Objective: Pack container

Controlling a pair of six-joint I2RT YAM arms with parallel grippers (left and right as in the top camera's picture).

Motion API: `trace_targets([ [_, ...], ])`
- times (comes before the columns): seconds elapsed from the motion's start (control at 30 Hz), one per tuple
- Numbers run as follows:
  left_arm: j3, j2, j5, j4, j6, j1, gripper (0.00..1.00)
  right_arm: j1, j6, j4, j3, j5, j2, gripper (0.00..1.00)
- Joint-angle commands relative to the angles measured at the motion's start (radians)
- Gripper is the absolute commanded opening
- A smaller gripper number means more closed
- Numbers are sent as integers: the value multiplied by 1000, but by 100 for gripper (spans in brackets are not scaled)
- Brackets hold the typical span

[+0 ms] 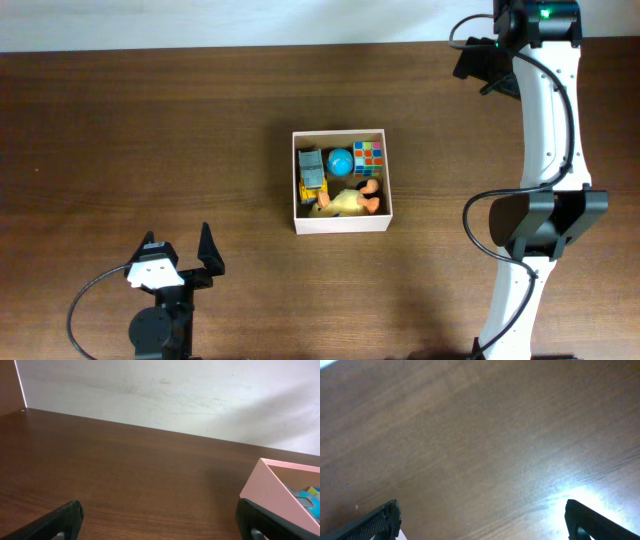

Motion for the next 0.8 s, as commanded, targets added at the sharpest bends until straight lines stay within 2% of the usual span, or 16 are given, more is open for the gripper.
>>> trace_targets([
  [0.0, -2, -10, 16, -7, 16, 6, 99, 21, 5, -9, 1, -6, -88, 99],
  [0.17, -2, -10, 16, -7, 16, 6, 99, 59, -39, -1, -26, -5, -264, 99],
  [0.3, -2, -10, 16, -7, 16, 6, 99, 66, -48, 80, -188, 2, -456, 99],
  [0.43, -2, -10, 16, -7, 16, 6, 99, 66, -63, 262, -494, 2, -709, 99],
  [0.57, -2, -10, 16, -7, 16, 6, 99, 66, -127, 516, -851, 1, -968, 99],
  [0.77, -2, -10, 16, -7, 16, 6, 99, 66, -150, 809, -1300, -23, -1285, 99],
])
